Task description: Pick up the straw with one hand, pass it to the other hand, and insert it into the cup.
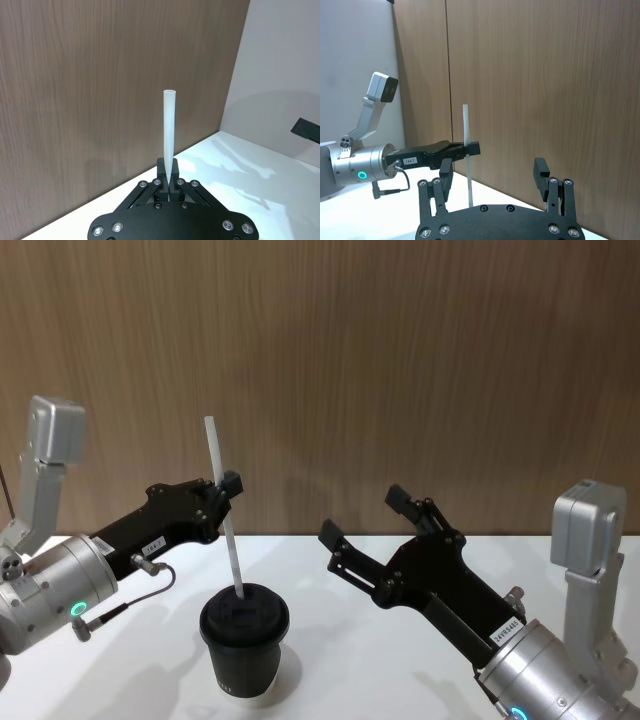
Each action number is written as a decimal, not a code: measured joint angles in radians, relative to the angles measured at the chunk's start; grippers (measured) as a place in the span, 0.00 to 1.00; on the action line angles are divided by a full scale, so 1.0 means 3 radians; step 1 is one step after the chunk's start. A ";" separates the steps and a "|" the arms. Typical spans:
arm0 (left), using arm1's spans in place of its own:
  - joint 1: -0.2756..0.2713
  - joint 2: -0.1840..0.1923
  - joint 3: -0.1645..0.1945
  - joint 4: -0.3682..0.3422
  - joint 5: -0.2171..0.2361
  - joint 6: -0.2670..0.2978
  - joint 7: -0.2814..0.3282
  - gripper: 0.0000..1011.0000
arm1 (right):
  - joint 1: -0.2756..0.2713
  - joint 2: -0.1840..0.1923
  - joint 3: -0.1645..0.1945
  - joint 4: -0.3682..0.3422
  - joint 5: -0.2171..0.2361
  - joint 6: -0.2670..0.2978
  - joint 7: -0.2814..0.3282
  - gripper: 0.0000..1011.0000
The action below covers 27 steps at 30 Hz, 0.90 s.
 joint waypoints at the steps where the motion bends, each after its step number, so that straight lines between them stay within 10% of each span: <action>1: -0.0001 -0.0003 0.0002 0.0006 0.0003 0.0000 -0.0005 0.01 | 0.0000 0.0000 0.0000 0.0000 0.0000 0.0000 0.0000 0.99; 12: -0.0008 -0.0035 0.0029 0.0075 0.0017 0.0025 -0.0042 0.12 | 0.0000 0.0000 0.0000 0.0000 0.0000 0.0000 0.0000 0.99; 27: 0.0128 0.0006 -0.0025 -0.0059 -0.0030 0.0020 0.0028 0.60 | 0.0000 0.0000 0.0000 0.0000 0.0000 0.0000 0.0000 0.99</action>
